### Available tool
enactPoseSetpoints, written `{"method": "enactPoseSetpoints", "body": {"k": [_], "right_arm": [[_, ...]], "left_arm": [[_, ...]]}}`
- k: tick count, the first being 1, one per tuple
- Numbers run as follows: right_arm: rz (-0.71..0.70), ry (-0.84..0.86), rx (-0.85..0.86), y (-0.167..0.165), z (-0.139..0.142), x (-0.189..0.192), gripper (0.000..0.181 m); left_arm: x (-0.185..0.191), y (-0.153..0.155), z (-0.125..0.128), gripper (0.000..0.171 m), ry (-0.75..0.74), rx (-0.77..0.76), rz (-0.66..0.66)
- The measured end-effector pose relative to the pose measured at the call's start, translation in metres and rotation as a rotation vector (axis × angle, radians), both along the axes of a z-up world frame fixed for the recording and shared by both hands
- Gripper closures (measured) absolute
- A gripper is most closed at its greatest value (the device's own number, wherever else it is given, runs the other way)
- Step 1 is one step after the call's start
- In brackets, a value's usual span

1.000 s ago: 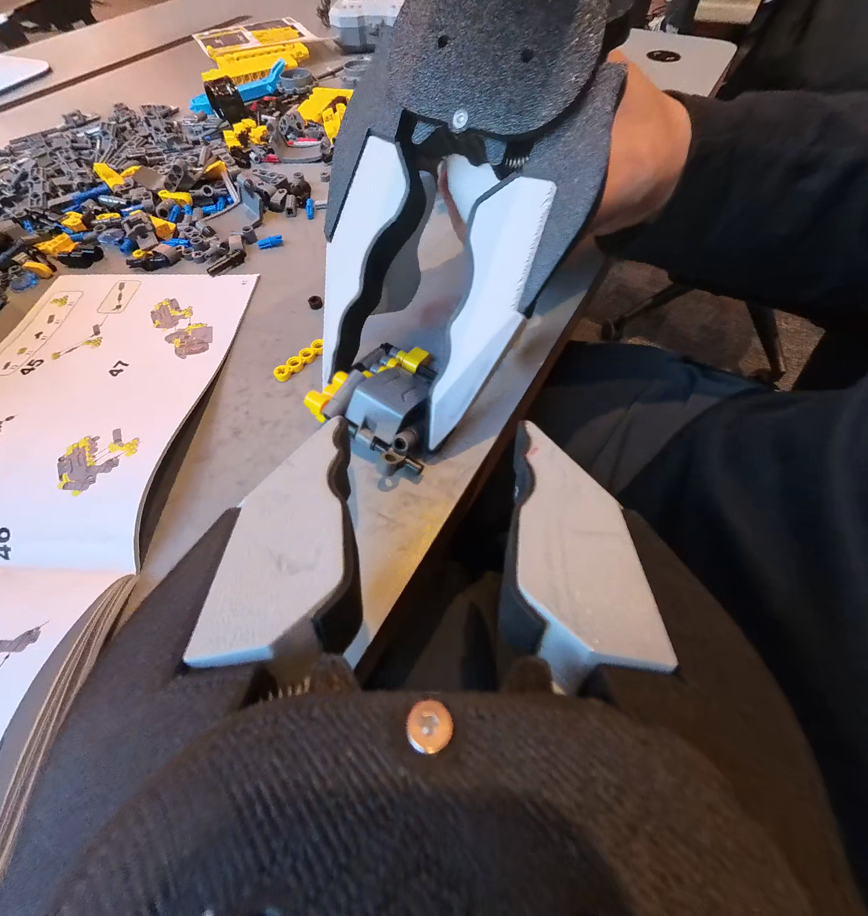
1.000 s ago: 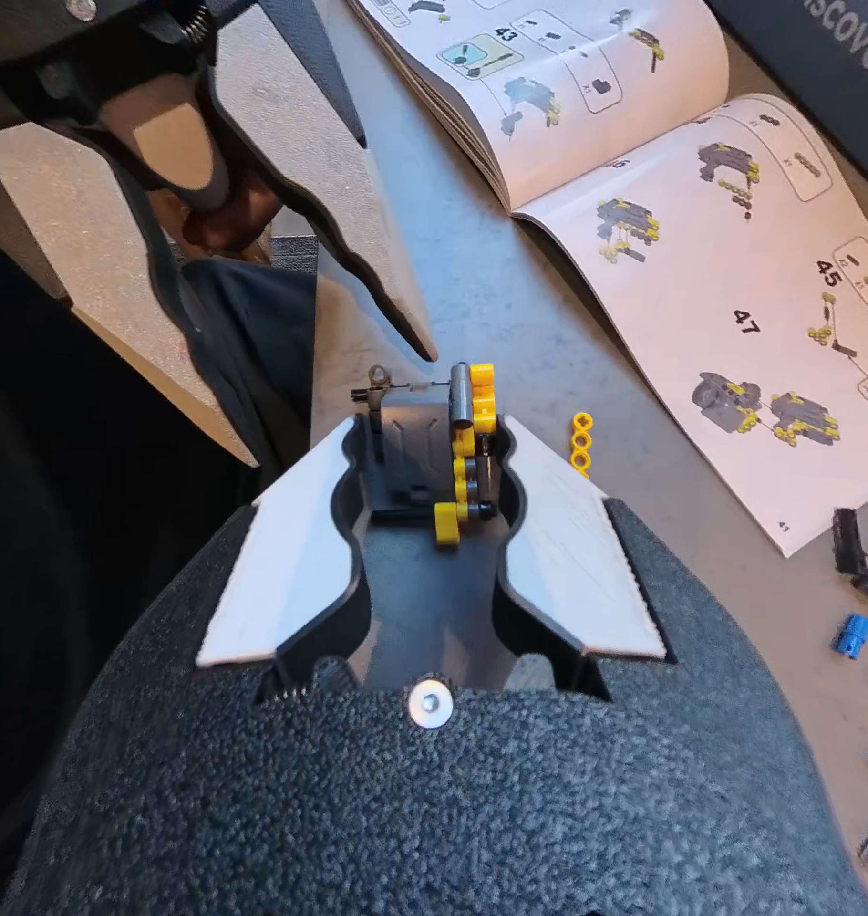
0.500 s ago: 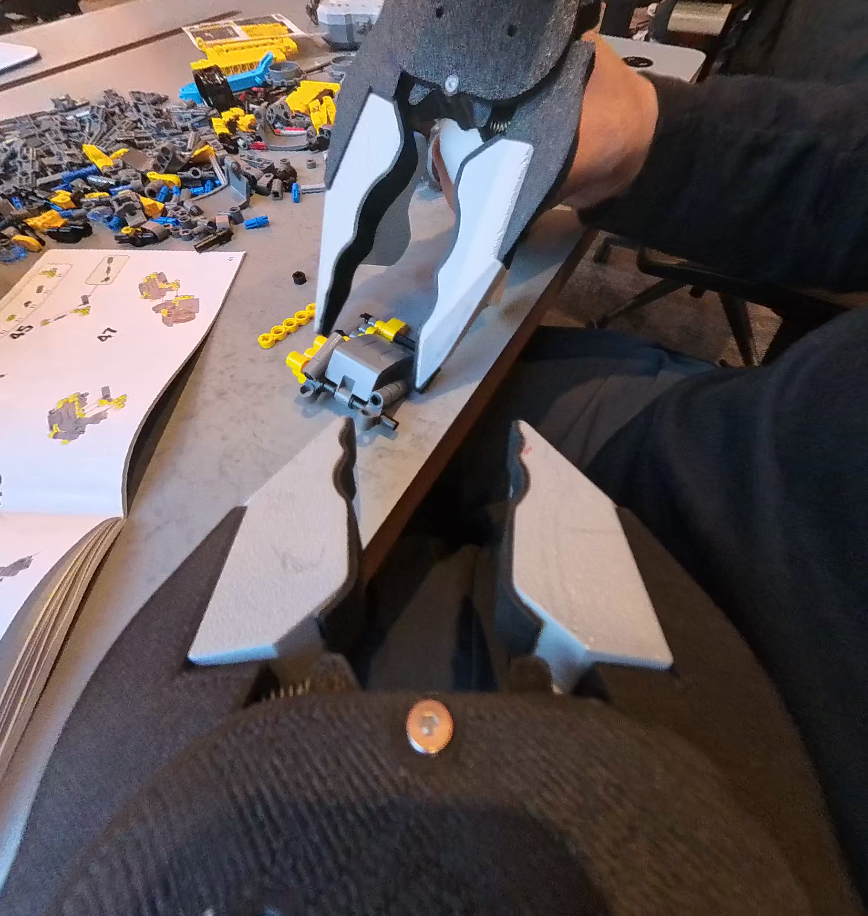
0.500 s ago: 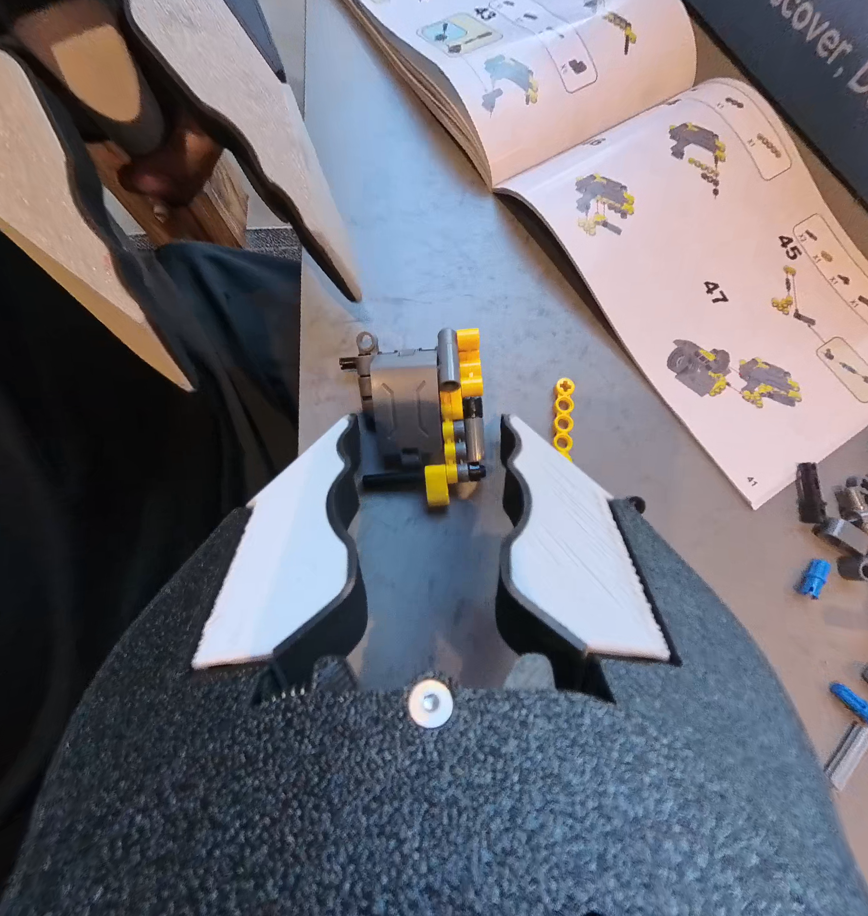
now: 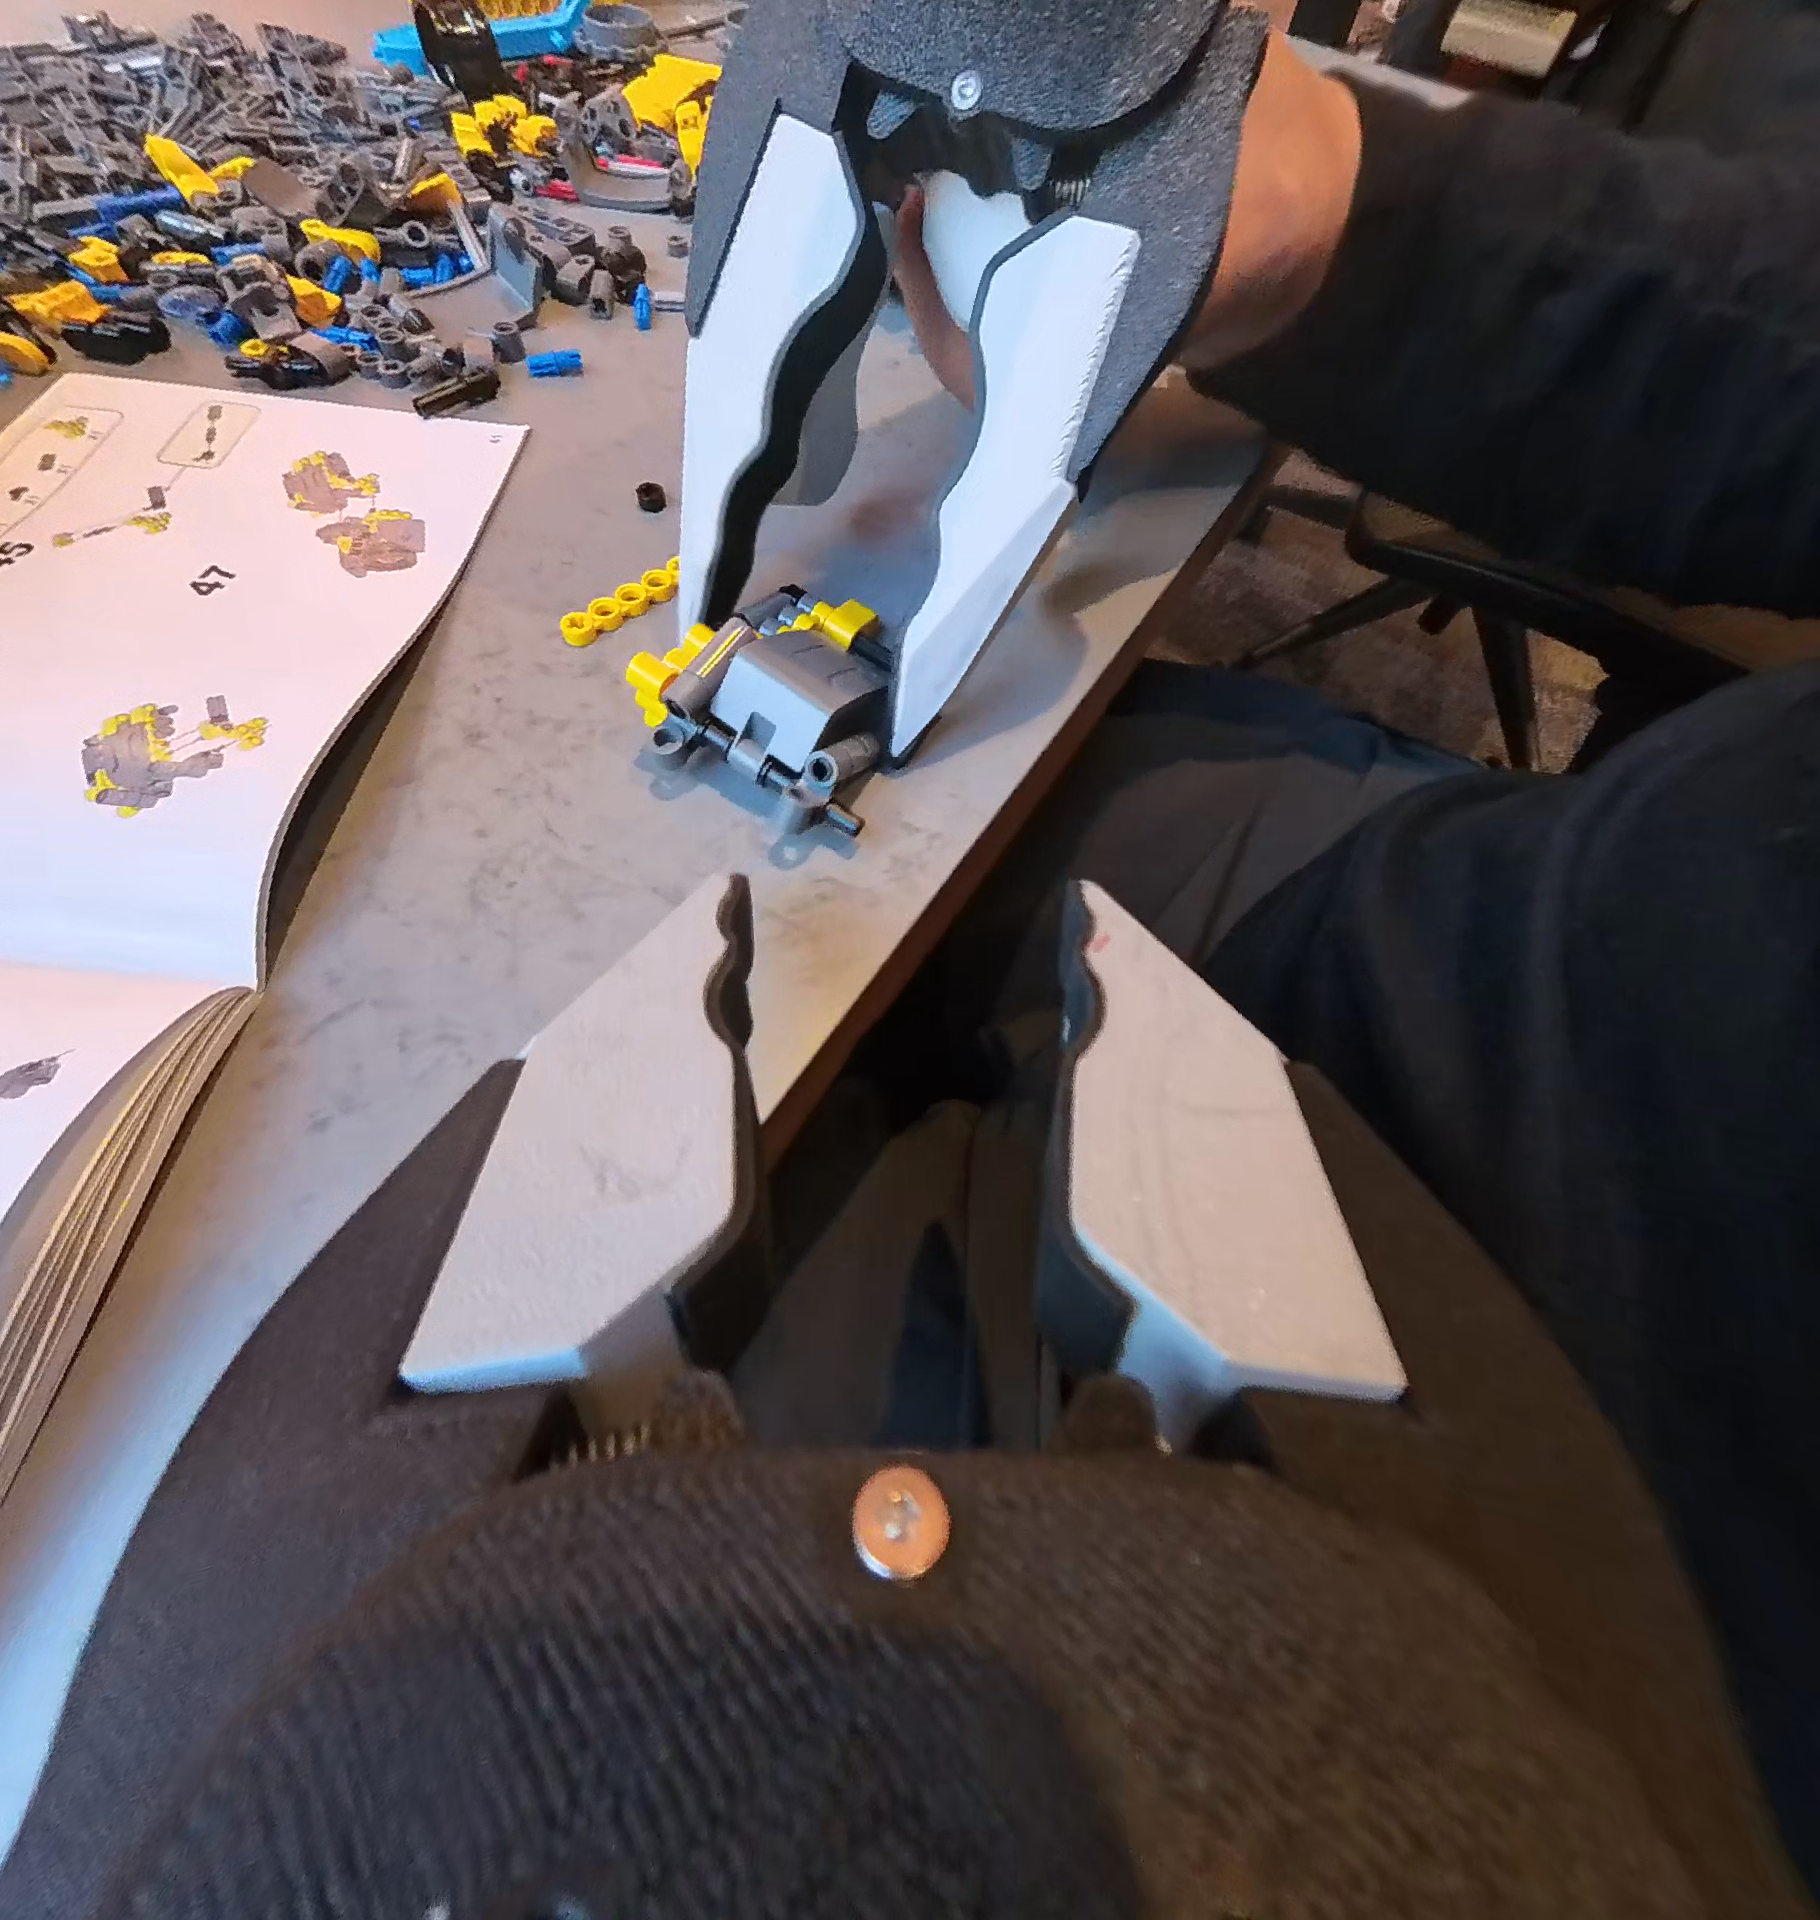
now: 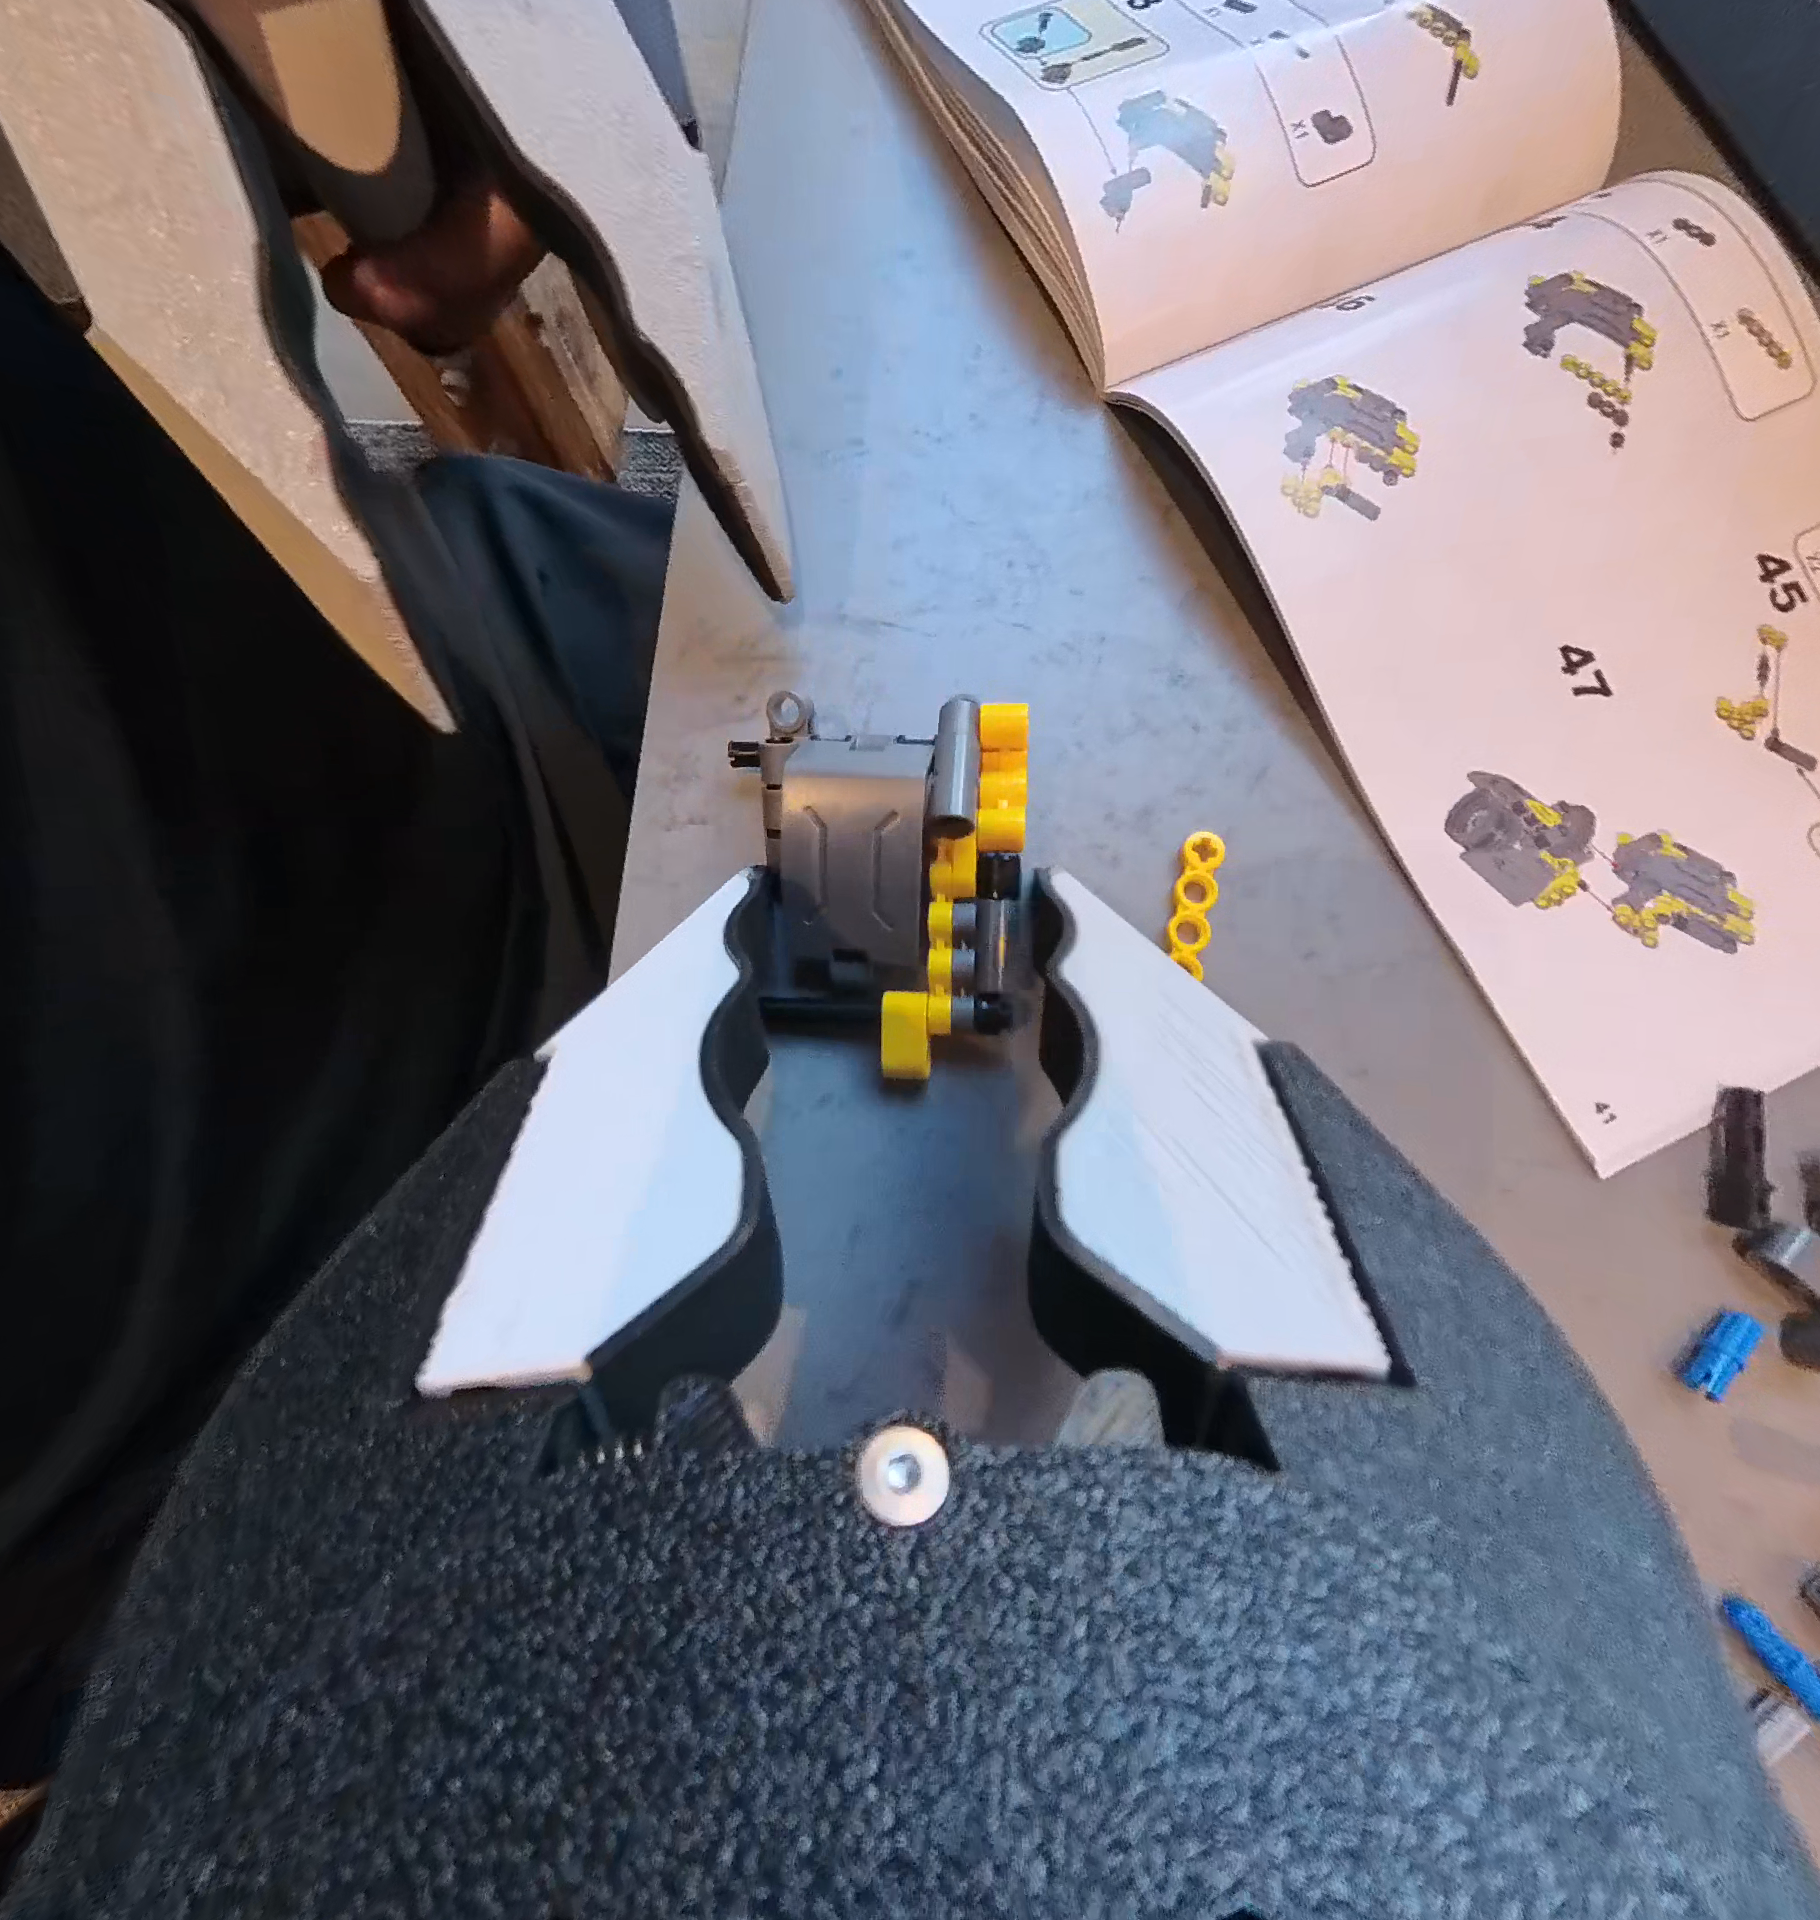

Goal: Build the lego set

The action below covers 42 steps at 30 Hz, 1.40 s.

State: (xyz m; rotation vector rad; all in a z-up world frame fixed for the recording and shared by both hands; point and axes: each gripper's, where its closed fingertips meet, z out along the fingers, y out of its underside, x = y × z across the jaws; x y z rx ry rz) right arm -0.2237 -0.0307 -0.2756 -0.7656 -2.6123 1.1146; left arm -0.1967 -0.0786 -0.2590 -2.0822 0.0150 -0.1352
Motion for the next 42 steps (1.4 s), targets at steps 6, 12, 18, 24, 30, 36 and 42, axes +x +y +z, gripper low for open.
{"method": "enactPoseSetpoints", "body": {"k": [6, 12, 18, 24, 30, 36, 42], "right_arm": [[0.142, -0.051, 0.087, -0.003, 0.000, 0.002, 0.135], [0.295, -0.091, 0.261, 0.002, -0.001, -0.003, 0.134], [0.220, -0.069, 0.365, 0.016, 0.007, -0.008, 0.130], [0.139, -0.042, 0.280, 0.013, 0.007, 0.001, 0.128], [0.202, -0.044, 0.311, 0.004, 0.003, 0.000, 0.133], [0.330, -0.019, 0.400, -0.010, 0.005, -0.008, 0.134], [0.312, -0.021, 0.437, -0.010, 0.008, -0.013, 0.129]], "left_arm": [[-0.001, 0.000, -0.003, 0.113, -0.025, -0.014, -0.005], [-0.003, -0.001, -0.004, 0.113, -0.022, -0.022, 0.000], [-0.005, -0.002, -0.007, 0.113, -0.019, -0.034, 0.010], [-0.004, -0.002, -0.009, 0.114, -0.016, -0.041, 0.008], [-0.007, -0.002, -0.008, 0.114, 0.001, -0.041, 0.021], [-0.016, -0.004, -0.003, 0.116, 0.011, -0.022, 0.056], [-0.016, -0.004, -0.003, 0.115, 0.016, -0.027, 0.055]]}}
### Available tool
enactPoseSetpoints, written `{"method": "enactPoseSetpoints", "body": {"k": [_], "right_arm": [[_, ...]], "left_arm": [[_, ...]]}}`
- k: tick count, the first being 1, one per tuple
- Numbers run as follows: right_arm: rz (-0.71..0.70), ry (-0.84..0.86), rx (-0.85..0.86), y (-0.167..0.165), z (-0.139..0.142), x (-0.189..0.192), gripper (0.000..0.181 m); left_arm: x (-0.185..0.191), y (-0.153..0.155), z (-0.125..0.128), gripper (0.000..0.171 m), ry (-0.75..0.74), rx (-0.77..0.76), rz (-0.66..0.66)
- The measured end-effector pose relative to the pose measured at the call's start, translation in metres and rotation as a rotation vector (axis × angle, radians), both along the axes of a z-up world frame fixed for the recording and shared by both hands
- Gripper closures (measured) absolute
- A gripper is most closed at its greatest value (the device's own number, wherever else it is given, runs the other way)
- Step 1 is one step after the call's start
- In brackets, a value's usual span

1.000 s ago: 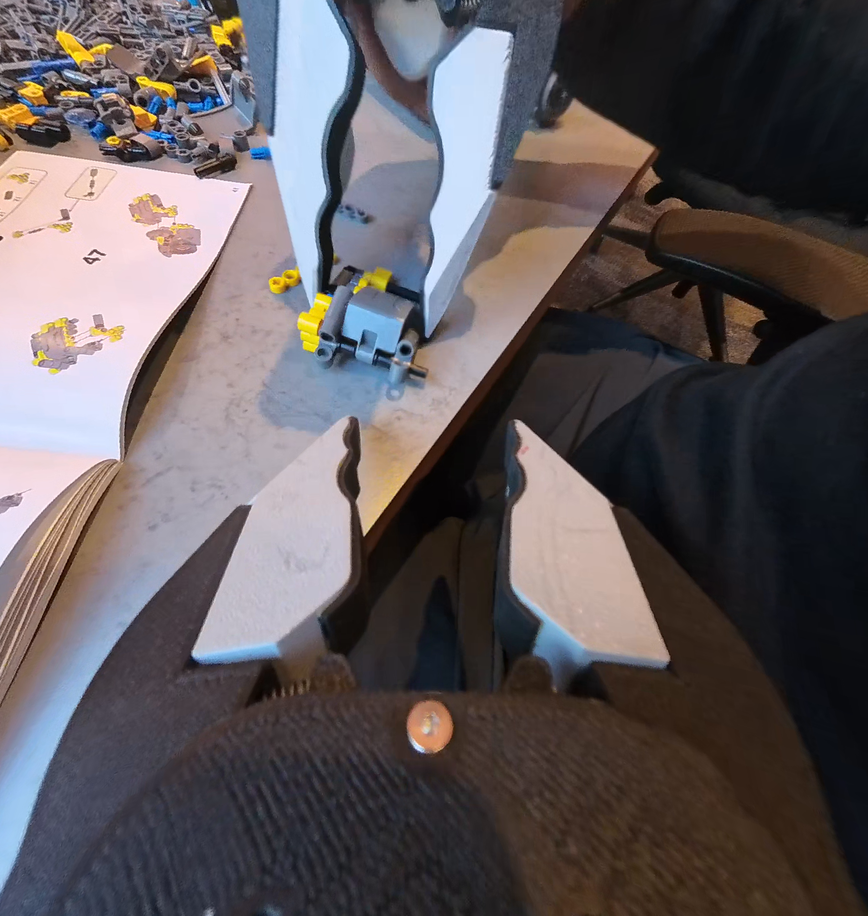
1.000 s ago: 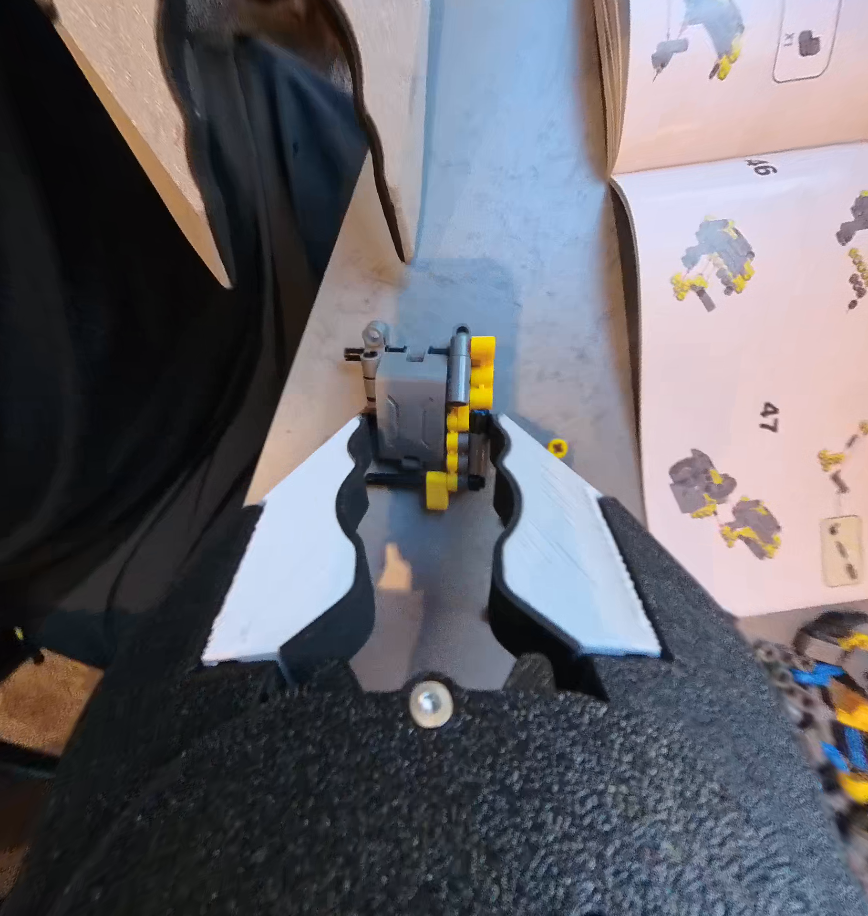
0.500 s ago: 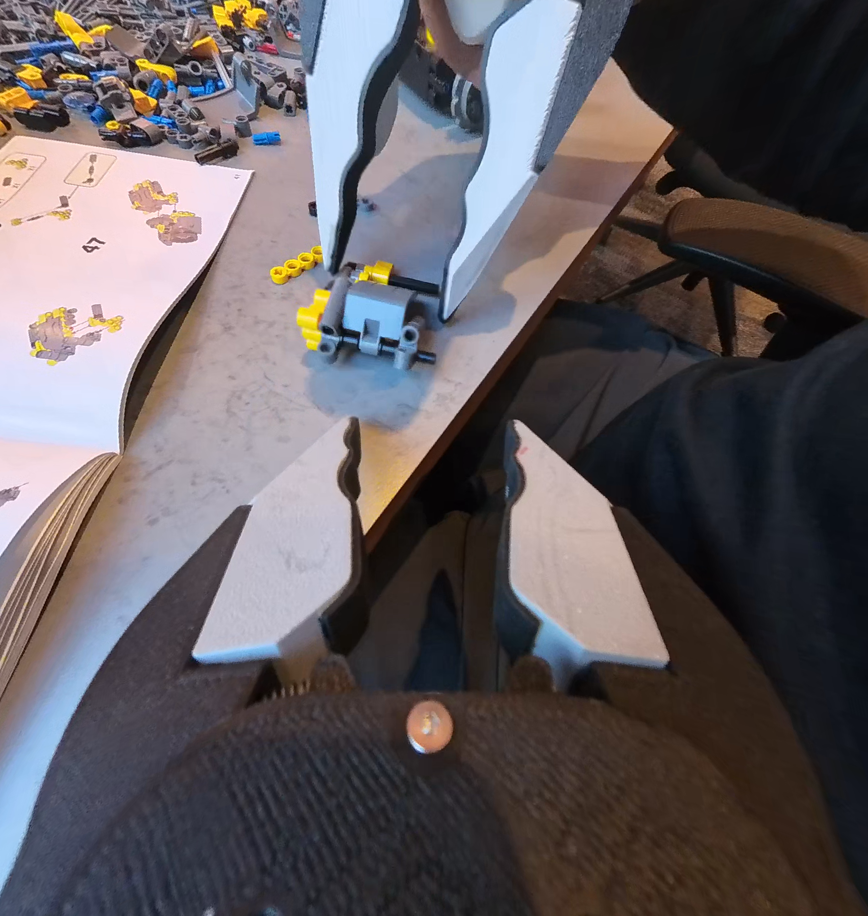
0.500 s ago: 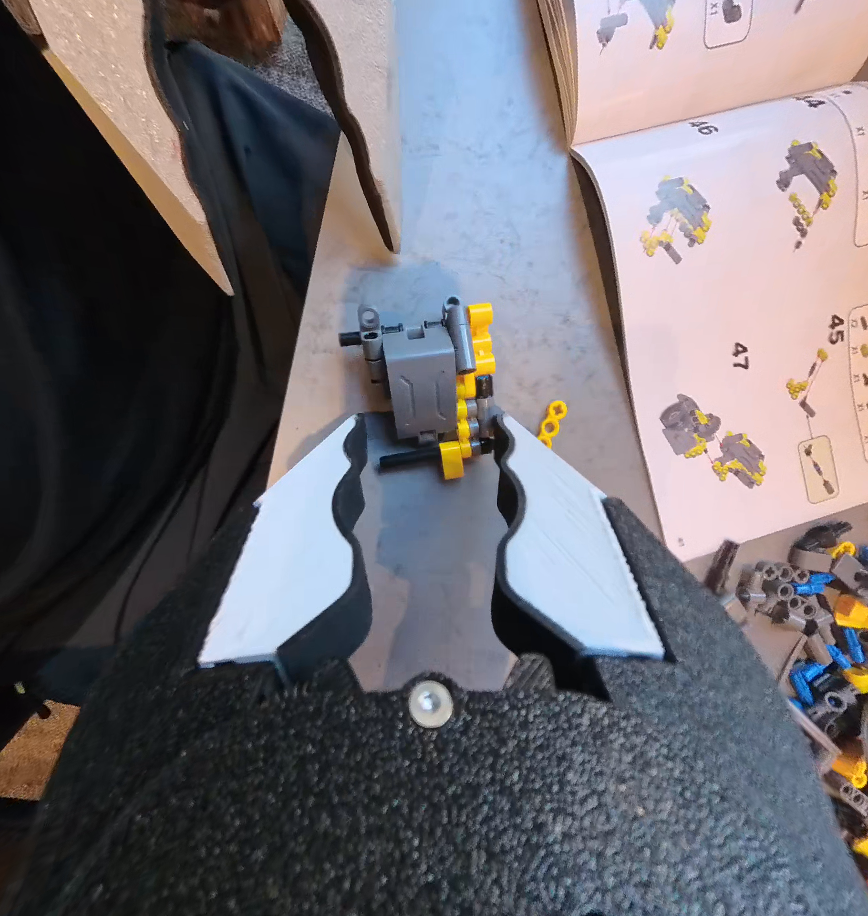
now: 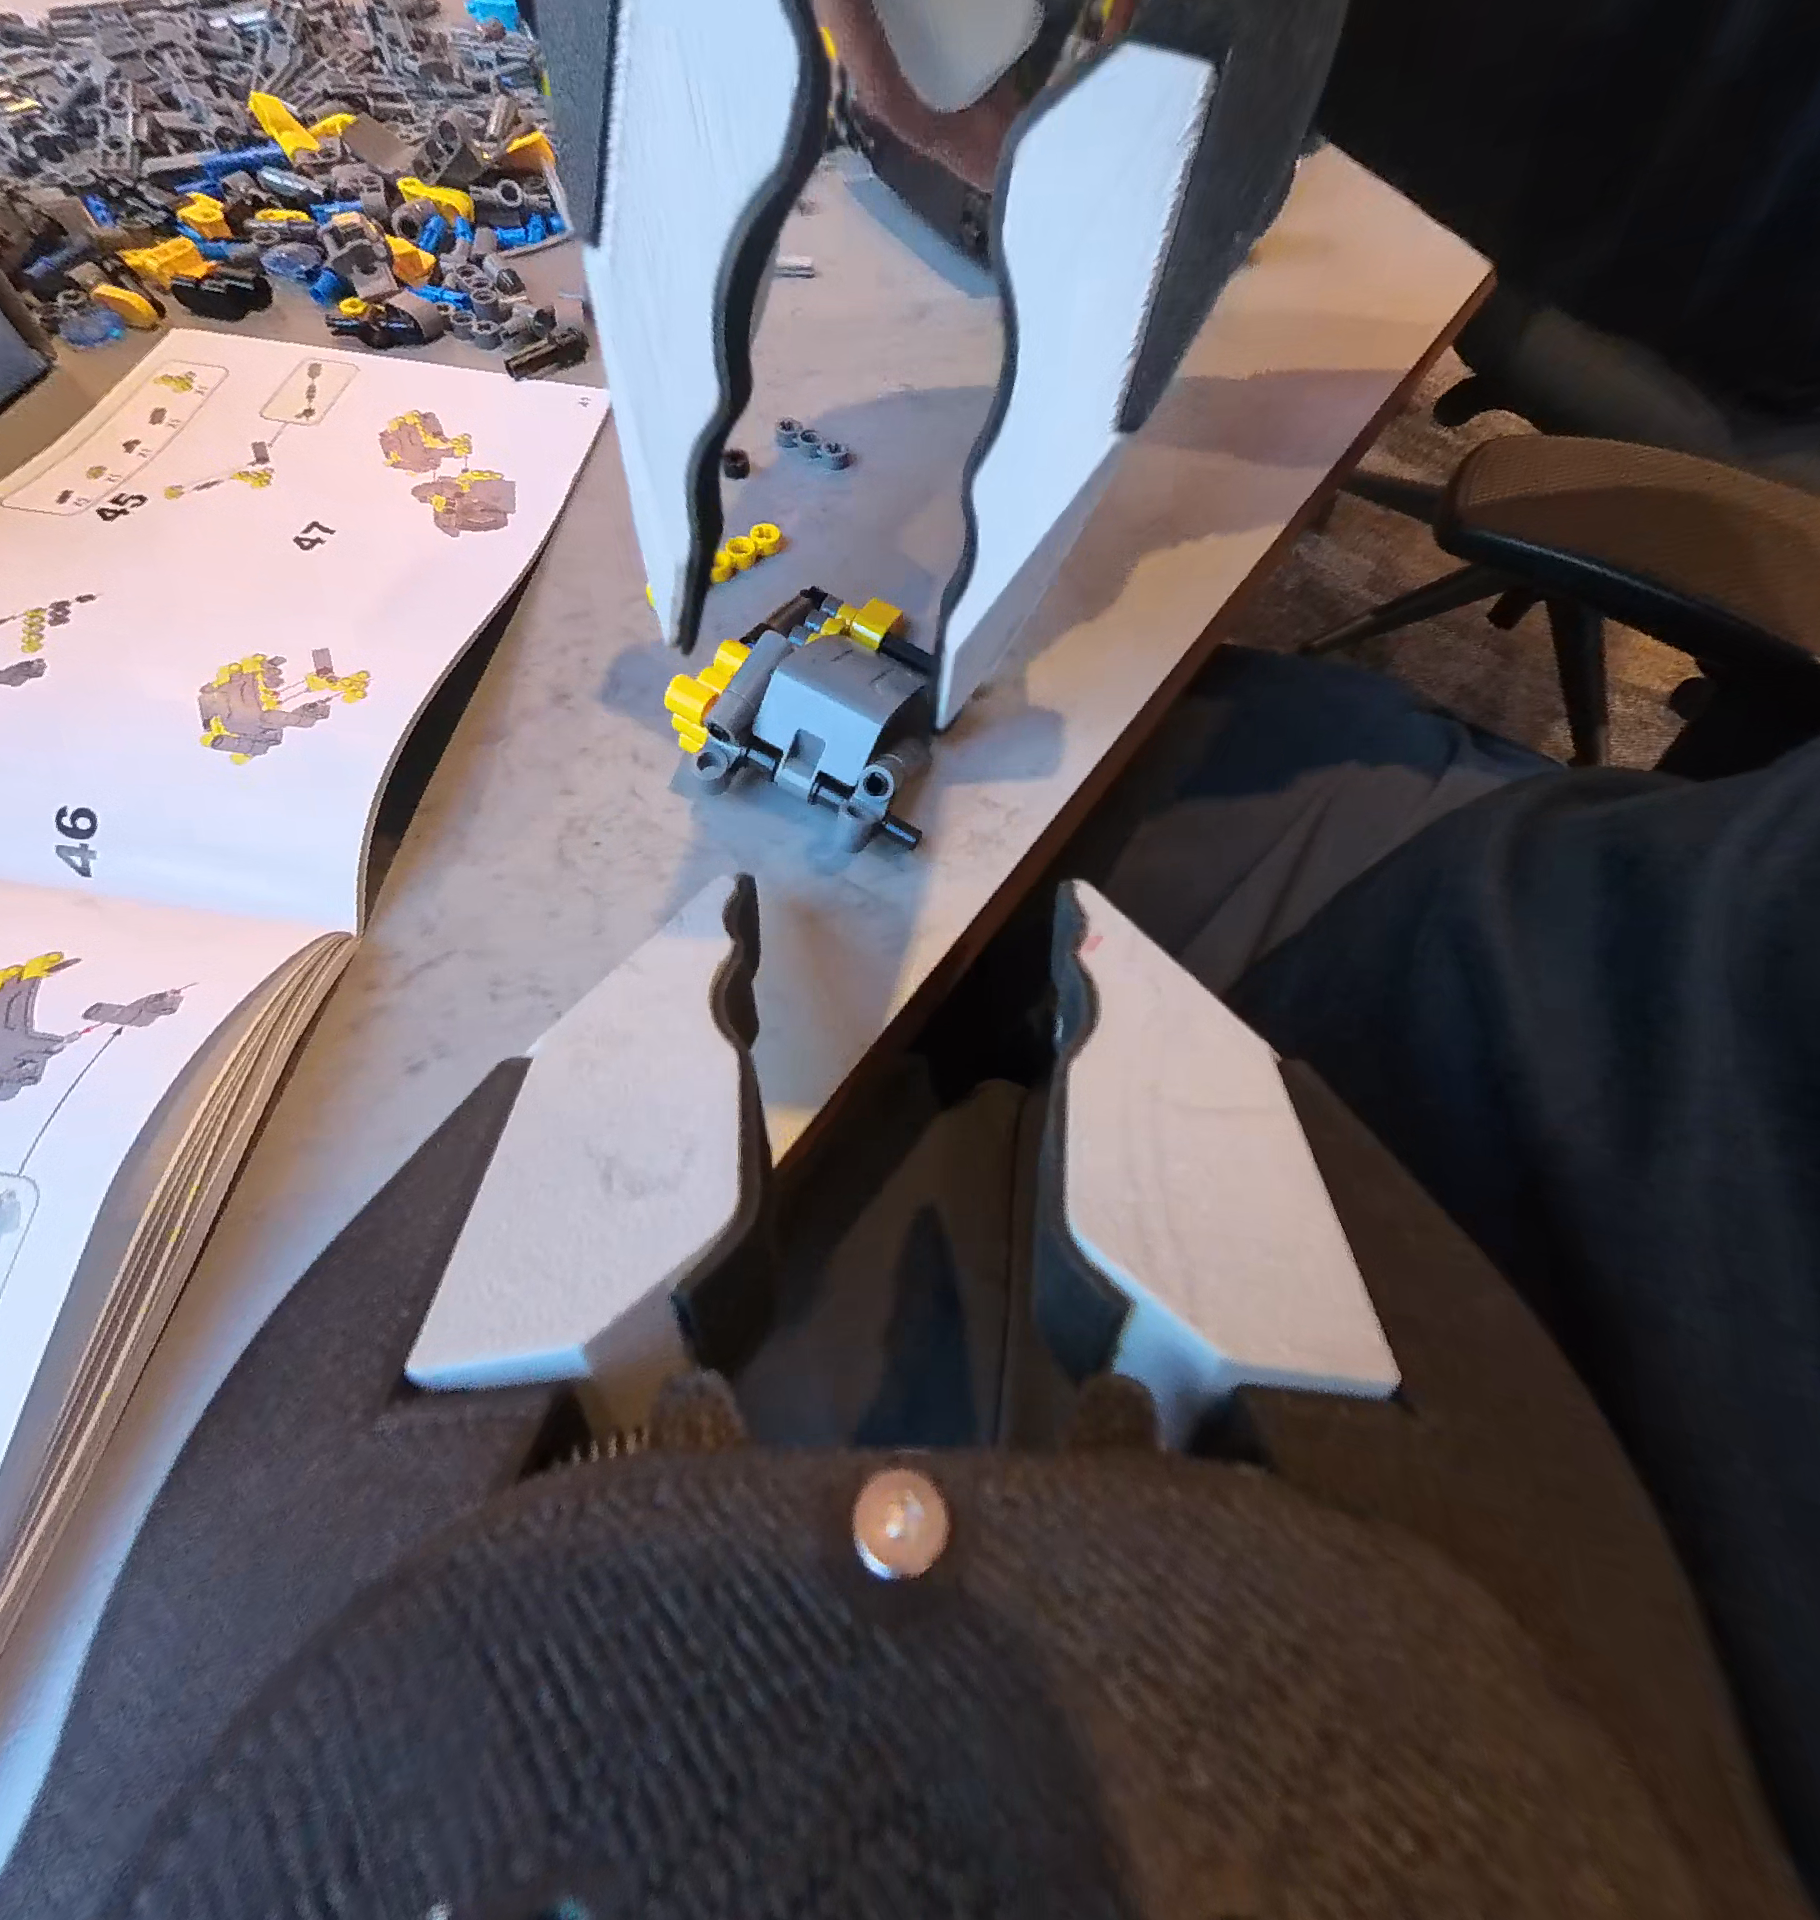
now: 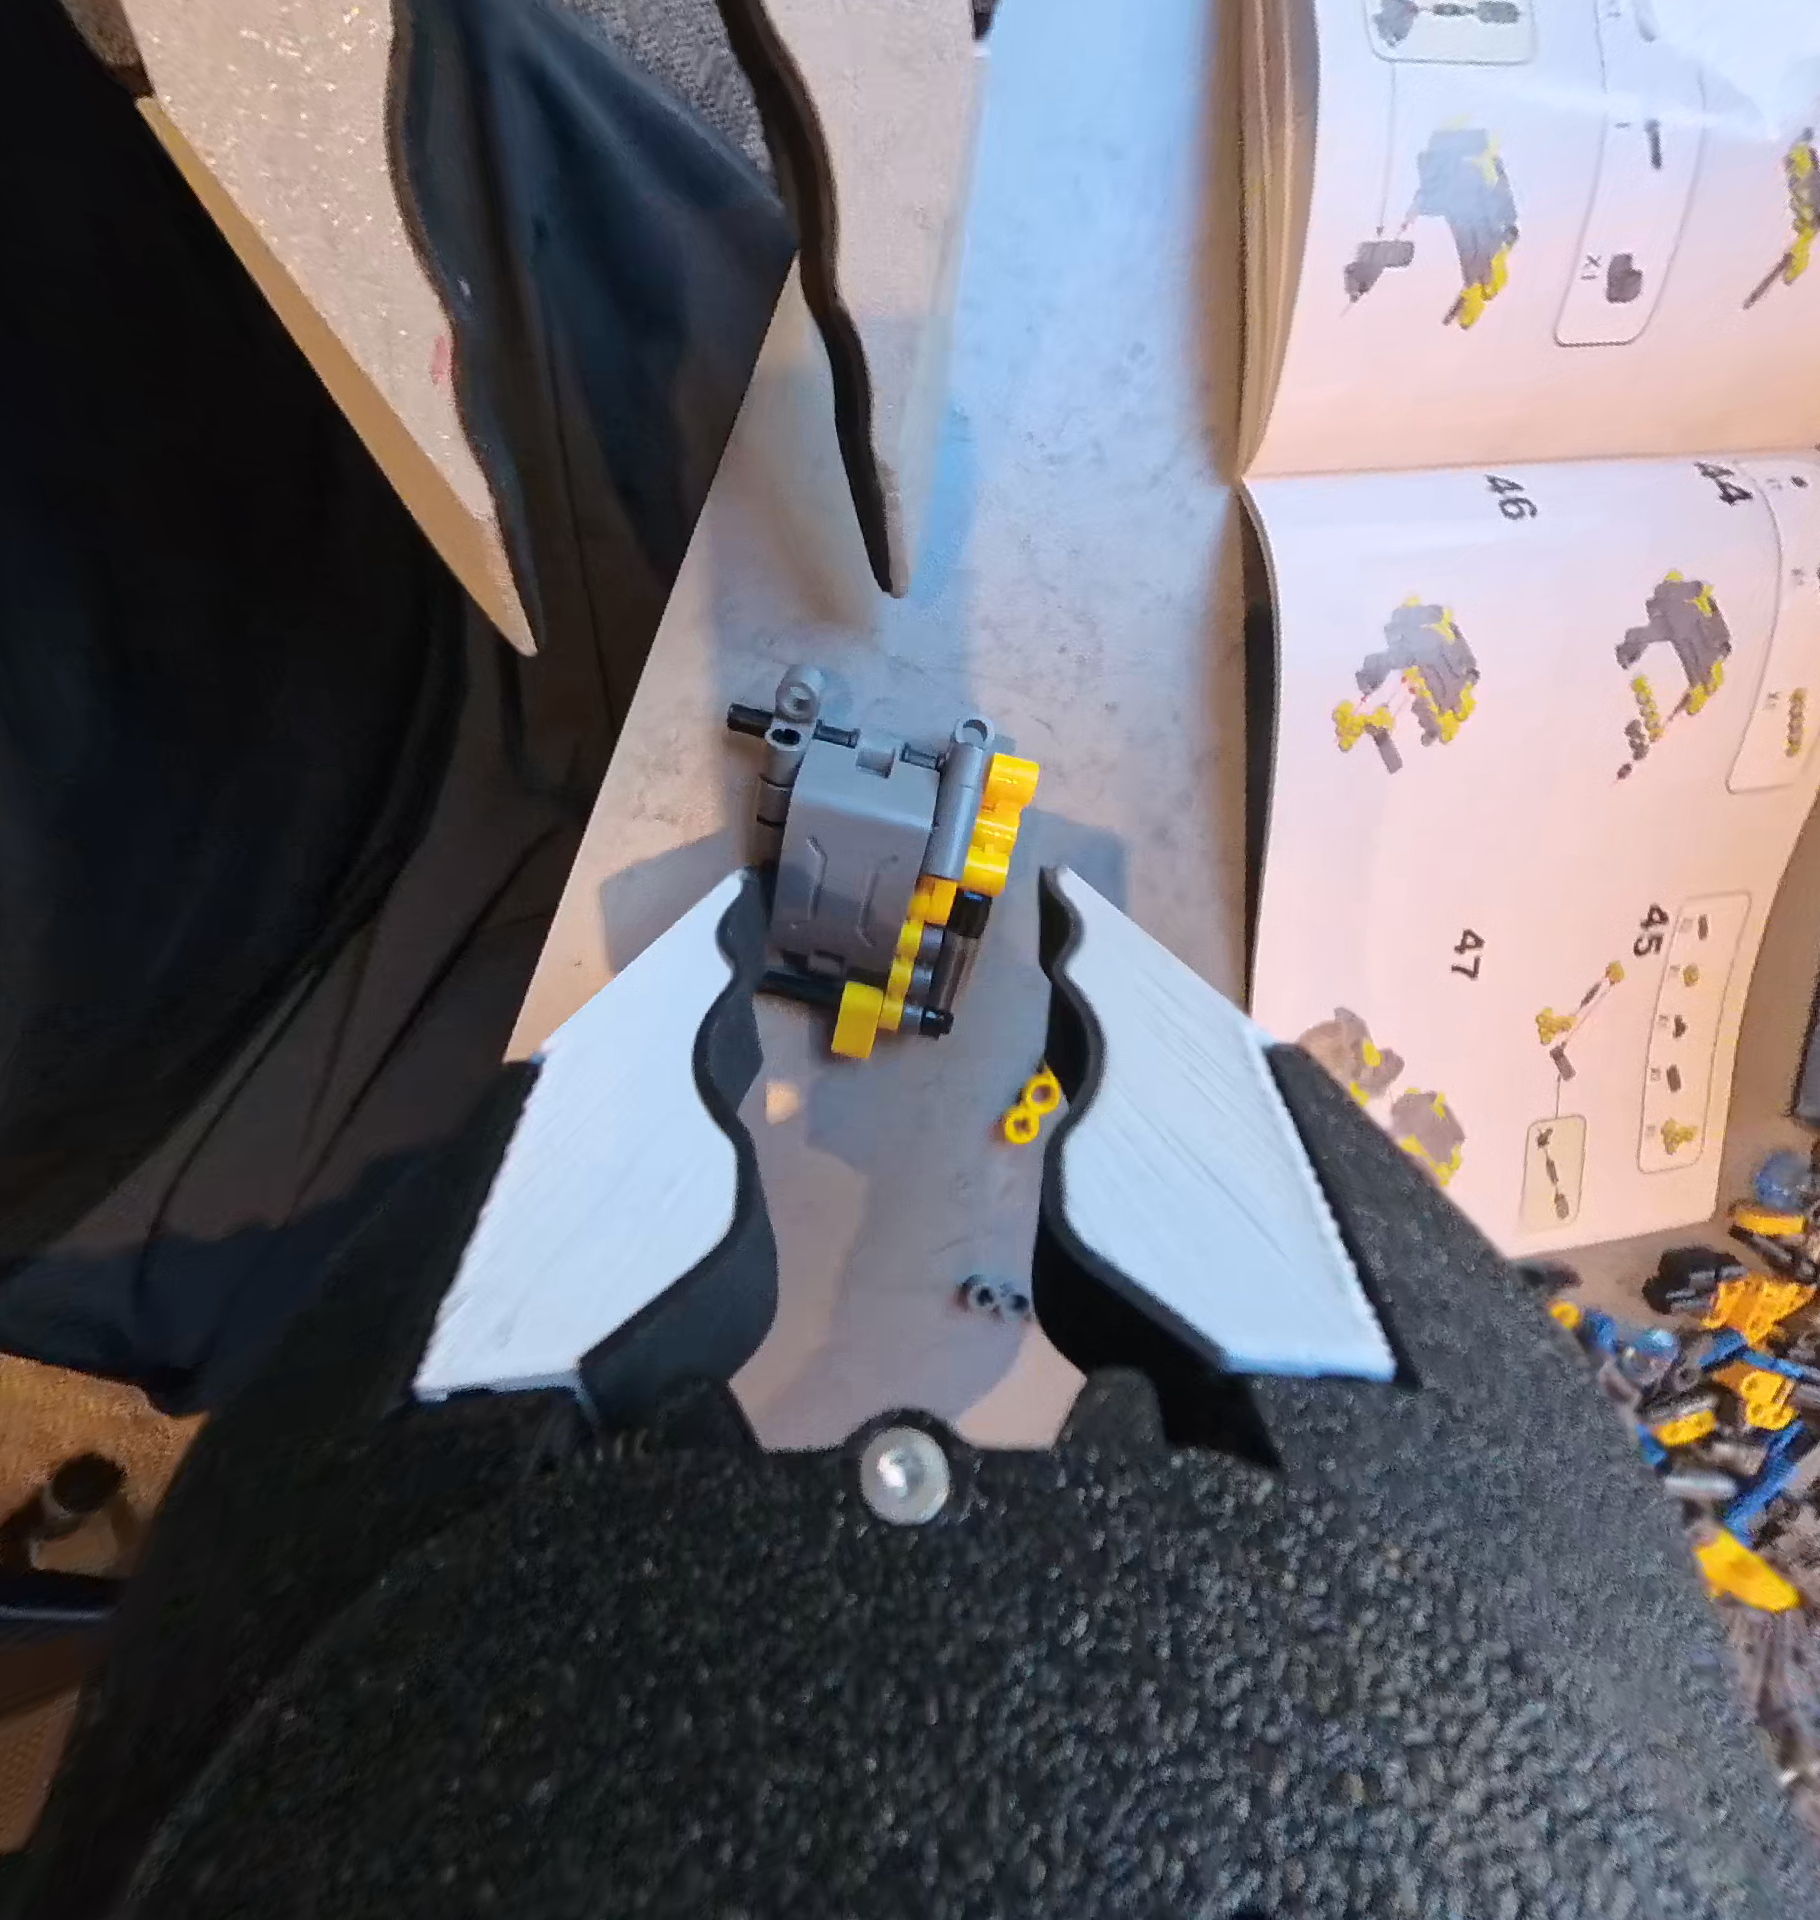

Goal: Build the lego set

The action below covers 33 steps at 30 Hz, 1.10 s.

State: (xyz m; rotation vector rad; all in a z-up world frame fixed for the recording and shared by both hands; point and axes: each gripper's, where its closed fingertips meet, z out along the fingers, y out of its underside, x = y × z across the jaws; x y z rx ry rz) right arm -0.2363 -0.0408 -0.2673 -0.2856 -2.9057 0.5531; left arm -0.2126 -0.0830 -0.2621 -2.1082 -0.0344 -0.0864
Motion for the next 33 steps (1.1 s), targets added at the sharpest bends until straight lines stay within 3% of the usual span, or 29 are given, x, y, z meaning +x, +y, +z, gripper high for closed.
{"method": "enactPoseSetpoints", "body": {"k": [13, 33], "right_arm": [[-0.313, -0.011, -0.173, 0.031, -0.003, 0.025, 0.122], [-0.336, -0.005, -0.167, 0.039, -0.007, 0.019, 0.122]], "left_arm": [[-0.001, -0.001, 0.001, 0.115, -0.032, 0.004, 0.004], [-0.003, -0.002, 0.003, 0.116, -0.019, 0.009, 0.016]]}}
